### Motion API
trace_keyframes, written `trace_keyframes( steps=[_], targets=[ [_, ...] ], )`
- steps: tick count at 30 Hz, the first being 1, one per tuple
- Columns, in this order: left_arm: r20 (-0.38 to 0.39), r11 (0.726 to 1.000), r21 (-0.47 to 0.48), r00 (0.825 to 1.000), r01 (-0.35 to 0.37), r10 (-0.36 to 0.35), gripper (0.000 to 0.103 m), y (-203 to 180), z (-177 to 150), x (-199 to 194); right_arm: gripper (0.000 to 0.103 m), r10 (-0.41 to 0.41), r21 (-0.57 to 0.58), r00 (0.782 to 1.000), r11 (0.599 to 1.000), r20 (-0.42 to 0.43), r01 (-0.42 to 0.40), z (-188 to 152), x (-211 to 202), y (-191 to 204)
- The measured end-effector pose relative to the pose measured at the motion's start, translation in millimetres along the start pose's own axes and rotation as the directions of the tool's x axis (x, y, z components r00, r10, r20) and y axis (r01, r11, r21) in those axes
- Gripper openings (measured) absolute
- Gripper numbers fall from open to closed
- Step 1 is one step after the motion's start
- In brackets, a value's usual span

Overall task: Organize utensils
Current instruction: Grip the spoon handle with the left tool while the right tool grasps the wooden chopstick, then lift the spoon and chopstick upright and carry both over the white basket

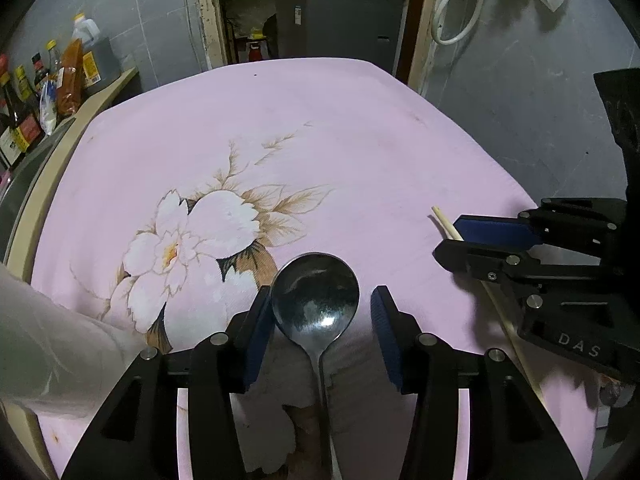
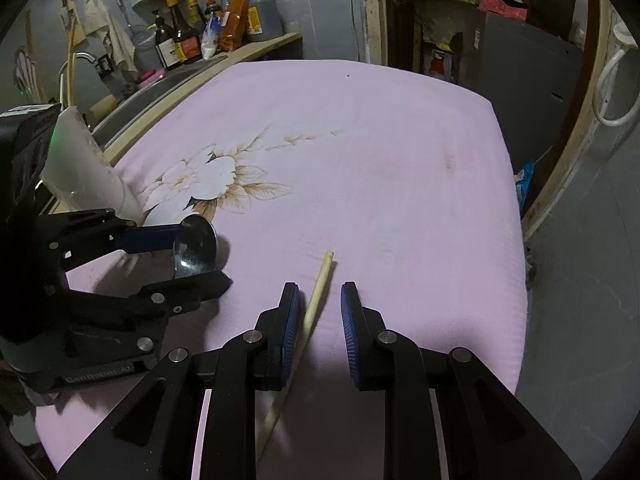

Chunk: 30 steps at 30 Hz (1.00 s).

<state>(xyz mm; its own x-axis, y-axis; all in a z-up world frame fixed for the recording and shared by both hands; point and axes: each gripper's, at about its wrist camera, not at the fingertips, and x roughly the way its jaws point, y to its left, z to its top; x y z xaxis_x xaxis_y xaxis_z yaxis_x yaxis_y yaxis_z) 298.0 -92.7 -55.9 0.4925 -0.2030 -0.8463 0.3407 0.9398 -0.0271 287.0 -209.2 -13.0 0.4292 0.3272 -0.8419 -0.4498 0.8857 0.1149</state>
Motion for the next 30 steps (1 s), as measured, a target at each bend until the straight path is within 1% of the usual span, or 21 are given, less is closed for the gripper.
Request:
trace_keyframes(
  steps=[1,2,3,5,8,10,12,14,16,17,19,20,21,23,24,25,27,28,29,30],
  targets=[
    [0.0,1.0,-0.002,1.0,-0.002,0.002,0.043,-0.8,0.7,0.6,0.018,0.0,0.005,1.0,1.0,0.0,0.0,0.2,-0.2,-0.2],
    [0.003,1.0,-0.006,1.0,-0.003,0.003,0.04,-1.4,0.6,0.2,0.012,-0.004,0.008,1.0,1.0,0.001,0.004,-0.1,-0.5,0.5],
    [0.007,1.0,-0.013,1.0,-0.003,0.003,0.035,0.1,0.8,0.2,0.009,0.0,0.01,1.0,1.0,0.002,0.0,-0.6,-0.9,1.7],
    [0.017,0.999,-0.039,1.0,0.019,-0.018,0.035,5.8,-1.0,-0.8,0.006,-0.003,0.018,1.0,1.0,0.011,0.002,-1.5,-2.4,3.6],
    [0.043,0.998,-0.055,0.998,0.038,-0.036,0.035,8.9,-6.8,-7.8,0.004,0.009,0.039,0.999,0.999,0.034,-0.01,-6.8,-6.9,3.7],
    [0.069,0.996,-0.064,0.996,0.058,-0.053,0.035,9.8,-12.3,-16.7,0.003,0.031,0.078,0.998,0.996,0.062,-0.036,-11.5,-13.3,0.3],
    [0.111,0.996,-0.069,0.992,0.064,-0.056,0.035,10.2,-19.2,-29.1,0.003,0.048,0.113,0.991,0.992,0.122,-0.062,-17.8,-25.3,-1.0],
    [0.166,0.995,-0.076,0.985,0.06,-0.047,0.035,10.9,-25.5,-43.3,0.003,0.039,0.116,0.981,0.991,0.192,-0.063,-24.9,-39.9,4.2],
    [0.217,0.995,-0.079,0.975,0.057,-0.039,0.035,9.7,-29.9,-57.1,0.003,0.029,0.105,0.96,0.993,0.278,-0.061,-33.8,-57.4,13.4],
    [0.251,0.995,-0.079,0.967,0.053,-0.032,0.035,8.8,-33.0,-66.3,0.003,0.015,0.098,0.95,0.994,0.311,-0.048,-37.0,-64.3,19.2],
    [0.306,0.996,-0.074,0.952,0.04,-0.015,0.035,6.6,-37.8,-81.2,0.003,-0.026,0.072,0.922,0.997,0.387,-0.001,-44.4,-79.0,31.7],
    [0.323,0.997,-0.074,0.947,0.029,-0.004,0.035,5.9,-39.7,-87.0,0.003,-0.038,0.052,0.916,0.998,0.399,0.019,-46.0,-82.2,37.7],
    [0.326,0.997,-0.073,0.945,0.024,0.001,0.035,6.2,-39.3,-89.6,0.003,-0.031,0.036,0.922,0.999,0.387,0.019,-46.2,-81.1,41.3],
    [0.306,0.996,-0.082,0.952,0.026,0.0,0.035,8.2,-40.5,-92.4,0.003,-0.013,0.025,0.942,1.0,0.335,0.005,-42.7,-72.0,43.4],
    [0.289,0.995,-0.094,0.957,0.031,-0.002,0.035,10.0,-40.7,-91.2,0.004,-0.008,0.024,0.953,1.0,0.303,0.001,-40.6,-65.7,42.9],
    [0.267,0.993,-0.108,0.964,0.038,-0.008,0.035,12.2,-41.9,-88.4,0.004,0.002,0.022,0.968,1.0,0.253,-0.008,-37.2,-56.5,41.6],
    [0.231,0.988,-0.143,0.973,0.057,-0.023,0.035,18.1,-44.0,-82.7,0.008,0.022,0.048,0.98,0.998,0.2,-0.032,-34.7,-44.5,35.0],
    [0.219,0.986,-0.156,0.975,0.065,-0.029,0.034,21.1,-44.6,-80.8,0.012,0.033,0.054,0.984,0.998,0.174,-0.043,-33.4,-38.1,33.6],
    [0.213,0.984,-0.166,0.977,0.068,-0.031,0.034,24.3,-46.5,-81.5,0.019,0.028,0.056,0.989,0.998,0.146,-0.036,-31.8,-31.9,32.6],
    [0.21,0.983,-0.174,0.977,0.066,-0.028,0.034,25.7,-47.9,-82.6,0.02,0.024,0.054,0.993,0.998,0.119,-0.031,-32.0,-26.0,31.2]
  ],
)
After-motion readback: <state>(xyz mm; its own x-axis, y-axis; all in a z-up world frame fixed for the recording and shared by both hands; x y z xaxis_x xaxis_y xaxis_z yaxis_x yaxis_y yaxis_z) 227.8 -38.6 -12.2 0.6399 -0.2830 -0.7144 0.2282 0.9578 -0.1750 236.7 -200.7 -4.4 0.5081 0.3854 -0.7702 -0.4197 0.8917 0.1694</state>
